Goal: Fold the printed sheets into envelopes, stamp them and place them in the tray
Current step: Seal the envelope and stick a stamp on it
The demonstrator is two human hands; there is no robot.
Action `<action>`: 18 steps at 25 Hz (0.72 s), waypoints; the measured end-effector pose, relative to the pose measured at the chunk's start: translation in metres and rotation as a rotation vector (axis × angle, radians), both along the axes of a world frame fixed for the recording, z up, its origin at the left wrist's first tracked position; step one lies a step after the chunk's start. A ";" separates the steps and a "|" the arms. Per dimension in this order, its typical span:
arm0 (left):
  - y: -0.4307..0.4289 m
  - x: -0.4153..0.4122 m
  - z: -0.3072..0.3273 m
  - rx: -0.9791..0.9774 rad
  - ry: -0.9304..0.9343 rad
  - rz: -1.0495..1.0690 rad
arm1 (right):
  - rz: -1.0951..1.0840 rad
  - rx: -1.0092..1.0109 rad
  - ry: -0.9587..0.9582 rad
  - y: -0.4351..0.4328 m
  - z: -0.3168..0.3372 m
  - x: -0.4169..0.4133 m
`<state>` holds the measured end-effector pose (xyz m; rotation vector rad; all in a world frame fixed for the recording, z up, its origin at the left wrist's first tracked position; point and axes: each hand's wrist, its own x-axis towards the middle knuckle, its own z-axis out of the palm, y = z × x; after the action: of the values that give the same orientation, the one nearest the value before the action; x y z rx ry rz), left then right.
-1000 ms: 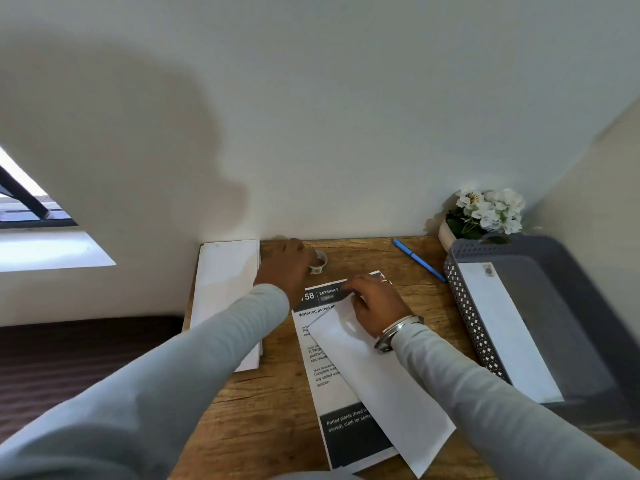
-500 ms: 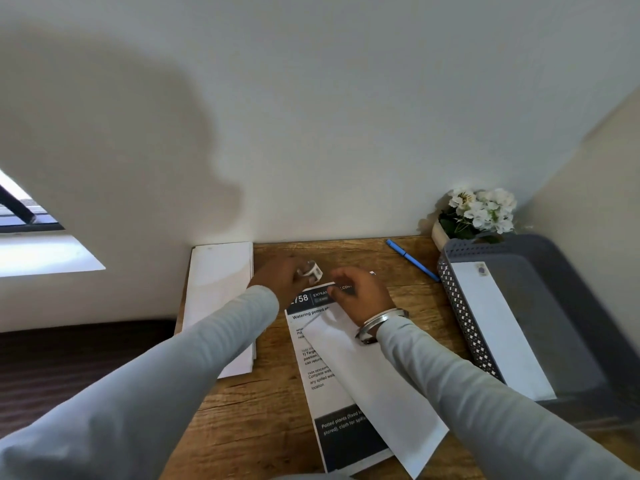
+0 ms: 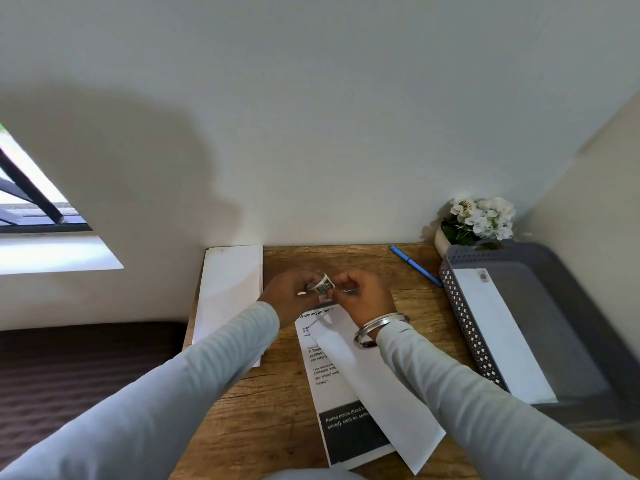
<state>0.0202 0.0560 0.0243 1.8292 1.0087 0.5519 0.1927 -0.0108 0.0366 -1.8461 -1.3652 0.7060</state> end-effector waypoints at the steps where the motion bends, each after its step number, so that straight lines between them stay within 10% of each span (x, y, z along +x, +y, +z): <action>1: -0.001 -0.001 0.002 -0.015 0.001 0.007 | -0.007 -0.008 0.001 0.000 0.001 0.000; 11: 0.002 0.003 0.013 0.039 0.051 -0.023 | -0.081 -0.038 0.107 0.004 0.005 0.008; 18: 0.022 0.017 0.008 0.343 0.535 -0.038 | -0.103 -0.135 0.444 -0.007 0.011 0.011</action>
<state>0.0374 0.0781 0.0325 2.3701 1.2823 0.2174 0.2042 -0.0181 0.0471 -1.7121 -0.9487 1.0983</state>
